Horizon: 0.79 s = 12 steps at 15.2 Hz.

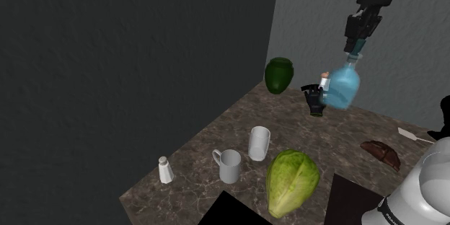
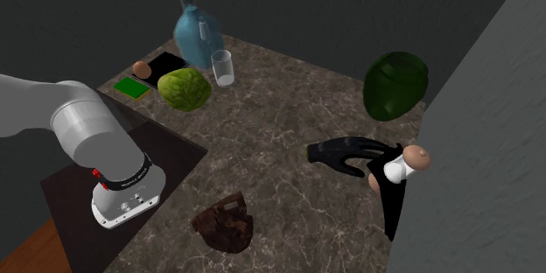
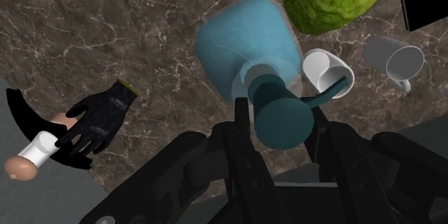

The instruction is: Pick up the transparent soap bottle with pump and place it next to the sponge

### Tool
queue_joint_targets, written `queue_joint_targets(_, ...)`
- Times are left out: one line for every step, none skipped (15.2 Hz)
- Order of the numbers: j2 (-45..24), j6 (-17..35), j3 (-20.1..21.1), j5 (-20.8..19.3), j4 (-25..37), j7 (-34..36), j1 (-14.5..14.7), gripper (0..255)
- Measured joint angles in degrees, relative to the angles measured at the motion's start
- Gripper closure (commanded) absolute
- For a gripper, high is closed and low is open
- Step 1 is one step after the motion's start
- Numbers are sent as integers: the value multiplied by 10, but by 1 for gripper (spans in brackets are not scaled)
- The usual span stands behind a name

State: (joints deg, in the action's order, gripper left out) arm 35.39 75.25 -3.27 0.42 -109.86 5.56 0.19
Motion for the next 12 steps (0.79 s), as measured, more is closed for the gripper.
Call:
queue_joint_targets(14,-4,10,5,-11,12,2,255)
queue_joint_targets(20,-9,20,11,-10,24,4,255)
queue_joint_targets(33,-14,30,17,-19,35,6,255)
queue_joint_targets(40,-20,42,25,-19,49,8,255)
queue_joint_targets(47,-22,52,32,-23,62,10,255)
queue_joint_targets(57,-22,63,40,-31,74,13,255)
queue_joint_targets(66,-25,72,46,-38,85,14,255)
queue_joint_targets(78,-31,80,52,-43,95,16,255)
queue_joint_targets(82,-33,93,61,-43,109,18,255)
queue_joint_targets(88,-37,105,71,-44,123,21,255)
queue_joint_targets(99,-40,116,80,-51,136,23,255)
queue_joint_targets(105,-44,128,90,-51,151,25,255)
